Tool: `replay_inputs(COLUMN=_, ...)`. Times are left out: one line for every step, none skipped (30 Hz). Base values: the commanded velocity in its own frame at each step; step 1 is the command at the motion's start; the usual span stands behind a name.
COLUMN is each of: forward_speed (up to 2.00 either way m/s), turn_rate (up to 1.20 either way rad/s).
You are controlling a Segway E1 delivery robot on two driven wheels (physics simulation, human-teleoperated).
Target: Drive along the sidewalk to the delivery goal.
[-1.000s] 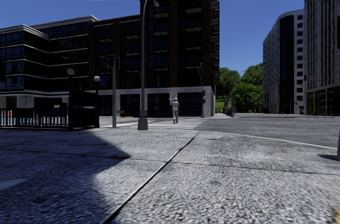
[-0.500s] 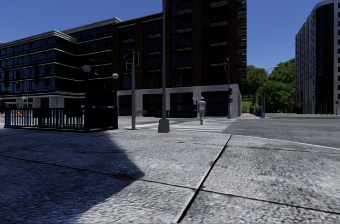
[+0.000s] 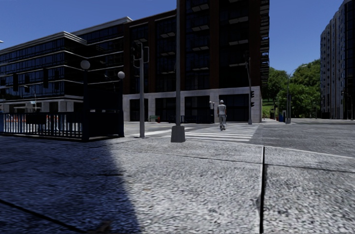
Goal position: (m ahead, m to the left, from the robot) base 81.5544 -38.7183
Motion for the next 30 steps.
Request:
replay_inputs(forward_speed=2.00, turn_rate=0.00)
replay_inputs(forward_speed=2.00, turn_rate=0.00)
replay_inputs(forward_speed=2.00, turn_rate=0.00)
replay_inputs(forward_speed=2.00, turn_rate=0.00)
replay_inputs(forward_speed=2.00, turn_rate=0.00)
replay_inputs(forward_speed=2.00, turn_rate=0.00)
replay_inputs(forward_speed=2.00, turn_rate=0.00)
replay_inputs(forward_speed=2.00, turn_rate=0.00)
replay_inputs(forward_speed=2.00, turn_rate=0.00)
replay_inputs(forward_speed=2.00, turn_rate=0.00)
replay_inputs(forward_speed=2.00, turn_rate=0.00)
replay_inputs(forward_speed=2.00, turn_rate=0.00)
replay_inputs(forward_speed=2.00, turn_rate=0.00)
replay_inputs(forward_speed=2.00, turn_rate=0.00)
replay_inputs(forward_speed=2.00, turn_rate=0.00)
replay_inputs(forward_speed=2.00, turn_rate=0.00)
replay_inputs(forward_speed=2.00, turn_rate=0.00)
replay_inputs(forward_speed=2.00, turn_rate=0.00)
replay_inputs(forward_speed=2.00, turn_rate=0.00)
replay_inputs(forward_speed=2.00, turn_rate=0.00)
replay_inputs(forward_speed=2.00, turn_rate=0.00)
replay_inputs(forward_speed=2.00, turn_rate=0.00)
replay_inputs(forward_speed=2.00, turn_rate=0.00)
replay_inputs(forward_speed=2.00, turn_rate=0.00)
replay_inputs(forward_speed=2.00, turn_rate=0.00)
replay_inputs(forward_speed=2.00, turn_rate=0.00)
replay_inputs(forward_speed=2.00, turn_rate=0.00)
replay_inputs(forward_speed=2.00, turn_rate=0.00)
replay_inputs(forward_speed=2.00, turn_rate=0.00)
replay_inputs(forward_speed=2.00, turn_rate=0.00)
